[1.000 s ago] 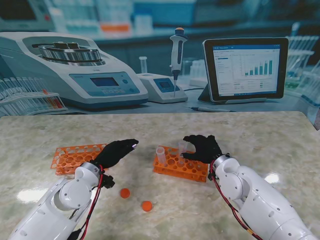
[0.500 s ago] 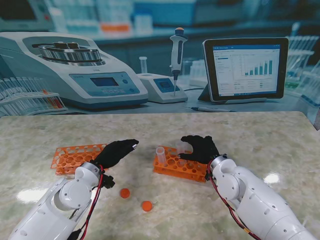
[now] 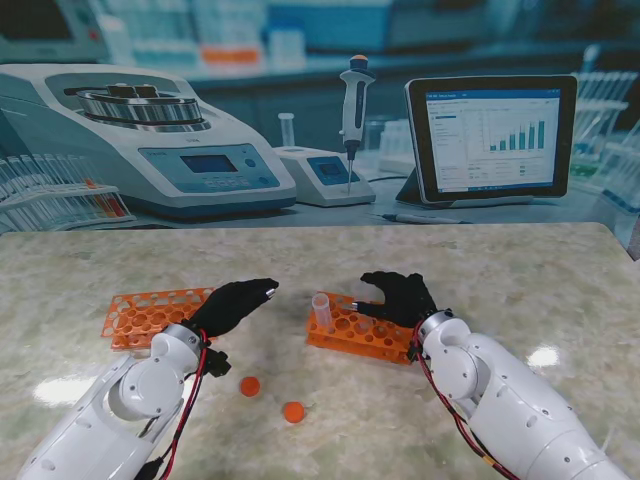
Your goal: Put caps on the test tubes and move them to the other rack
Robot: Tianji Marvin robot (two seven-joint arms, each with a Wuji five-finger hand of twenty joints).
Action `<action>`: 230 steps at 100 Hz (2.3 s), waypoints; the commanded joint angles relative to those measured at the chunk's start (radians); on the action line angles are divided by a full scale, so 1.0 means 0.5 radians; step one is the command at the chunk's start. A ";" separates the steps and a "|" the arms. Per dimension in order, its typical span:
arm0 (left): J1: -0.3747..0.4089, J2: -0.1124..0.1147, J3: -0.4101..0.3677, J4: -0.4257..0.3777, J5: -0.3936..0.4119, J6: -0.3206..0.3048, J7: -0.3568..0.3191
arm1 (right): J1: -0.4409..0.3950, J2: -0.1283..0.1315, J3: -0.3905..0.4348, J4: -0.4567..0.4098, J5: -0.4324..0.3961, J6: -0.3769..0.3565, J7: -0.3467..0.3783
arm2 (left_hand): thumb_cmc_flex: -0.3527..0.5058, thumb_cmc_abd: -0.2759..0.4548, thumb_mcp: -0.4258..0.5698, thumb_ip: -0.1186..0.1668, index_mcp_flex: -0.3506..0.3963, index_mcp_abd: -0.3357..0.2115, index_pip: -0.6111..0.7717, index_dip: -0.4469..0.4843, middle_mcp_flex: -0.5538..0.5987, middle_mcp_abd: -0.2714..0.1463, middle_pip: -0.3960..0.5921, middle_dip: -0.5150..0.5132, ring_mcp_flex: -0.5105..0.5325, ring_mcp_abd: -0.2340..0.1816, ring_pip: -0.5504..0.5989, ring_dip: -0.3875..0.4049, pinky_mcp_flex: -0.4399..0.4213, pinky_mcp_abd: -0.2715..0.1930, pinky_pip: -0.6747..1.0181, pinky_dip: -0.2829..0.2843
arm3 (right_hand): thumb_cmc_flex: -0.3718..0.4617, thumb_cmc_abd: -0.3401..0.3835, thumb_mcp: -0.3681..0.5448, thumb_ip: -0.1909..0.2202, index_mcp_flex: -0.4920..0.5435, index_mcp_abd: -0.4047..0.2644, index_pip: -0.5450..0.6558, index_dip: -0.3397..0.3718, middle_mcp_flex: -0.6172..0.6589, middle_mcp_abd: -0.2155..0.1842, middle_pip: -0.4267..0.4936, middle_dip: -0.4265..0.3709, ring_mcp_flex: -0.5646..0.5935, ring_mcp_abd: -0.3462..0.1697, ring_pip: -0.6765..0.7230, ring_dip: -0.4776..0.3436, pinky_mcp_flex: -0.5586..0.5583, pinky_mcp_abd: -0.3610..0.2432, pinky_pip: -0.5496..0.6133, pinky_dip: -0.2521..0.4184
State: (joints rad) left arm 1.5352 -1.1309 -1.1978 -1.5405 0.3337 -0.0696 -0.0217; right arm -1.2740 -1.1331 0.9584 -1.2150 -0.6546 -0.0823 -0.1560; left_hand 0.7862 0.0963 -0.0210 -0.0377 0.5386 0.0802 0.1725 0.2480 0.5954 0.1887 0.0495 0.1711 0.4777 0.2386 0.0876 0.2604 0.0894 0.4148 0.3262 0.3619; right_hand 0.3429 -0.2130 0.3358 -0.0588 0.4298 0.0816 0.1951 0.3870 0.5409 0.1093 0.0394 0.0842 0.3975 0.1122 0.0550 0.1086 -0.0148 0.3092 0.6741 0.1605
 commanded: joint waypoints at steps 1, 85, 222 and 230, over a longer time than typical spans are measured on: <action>0.000 0.003 0.003 -0.002 -0.005 0.008 -0.014 | -0.003 0.000 -0.013 -0.008 -0.015 0.006 0.007 | -0.034 0.053 -0.033 0.012 -0.005 -0.010 -0.021 -0.012 -0.054 -0.067 0.000 -0.039 -0.075 -0.063 -0.029 -0.023 -0.033 -0.060 -0.082 -0.005 | -0.056 0.002 -0.012 -0.046 0.020 -0.021 0.004 -0.023 -0.041 -0.006 -0.023 -0.025 -0.040 0.006 0.005 0.006 -0.034 0.014 -0.006 -0.030; -0.011 0.008 0.016 0.002 -0.011 0.015 -0.040 | 0.077 -0.031 -0.130 0.132 -0.012 -0.012 -0.108 | -0.031 0.051 -0.034 0.012 -0.002 -0.014 -0.017 -0.009 -0.052 -0.072 0.004 -0.032 -0.077 -0.060 -0.029 -0.023 -0.034 -0.063 -0.094 -0.001 | 0.601 0.048 -0.113 -0.015 0.252 -0.687 0.464 -0.076 0.099 -0.108 -0.025 -0.027 0.049 -0.024 0.020 0.017 -0.007 0.013 -0.008 -0.037; -0.009 0.011 0.014 -0.008 -0.009 0.023 -0.054 | -0.090 -0.010 0.106 -0.158 -0.054 -0.063 -0.108 | -0.030 0.051 -0.033 0.012 0.001 -0.010 -0.016 -0.008 -0.052 -0.073 0.005 -0.032 -0.073 -0.062 -0.028 -0.021 -0.032 -0.064 -0.104 0.003 | 0.971 0.295 -0.565 -0.059 0.318 -0.835 1.022 -0.544 0.485 -0.305 0.113 0.038 0.259 -0.071 0.066 0.043 0.066 0.008 0.029 -0.031; -0.011 0.011 0.015 -0.006 -0.010 0.021 -0.054 | -0.111 -0.005 0.129 -0.195 -0.077 -0.062 -0.110 | -0.030 0.051 -0.033 0.012 0.001 -0.012 -0.016 -0.008 -0.053 -0.072 0.005 -0.032 -0.073 -0.062 -0.028 -0.021 -0.032 -0.062 -0.105 0.003 | 0.986 0.293 -0.579 -0.054 0.332 -0.820 1.026 -0.543 0.544 -0.319 0.143 0.057 0.306 -0.079 0.082 0.055 0.085 0.012 0.043 -0.024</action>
State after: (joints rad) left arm 1.5290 -1.1269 -1.1908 -1.5392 0.3303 -0.0620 -0.0438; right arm -1.3178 -1.1389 1.0178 -1.2916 -0.6847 -0.1135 -0.2096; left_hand 0.7861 0.0963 -0.0210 -0.0376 0.5386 0.0802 0.1725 0.2480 0.5954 0.1873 0.0497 0.1711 0.4621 0.2375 0.0872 0.2604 0.0871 0.4093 0.3153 0.3619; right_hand 0.7509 -0.1923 0.0076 -0.1136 0.5439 -0.2301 0.6741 0.1211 0.7909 -0.0170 0.0979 0.1043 0.5239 0.0984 0.0828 0.1225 0.0302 0.3111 0.6827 0.1478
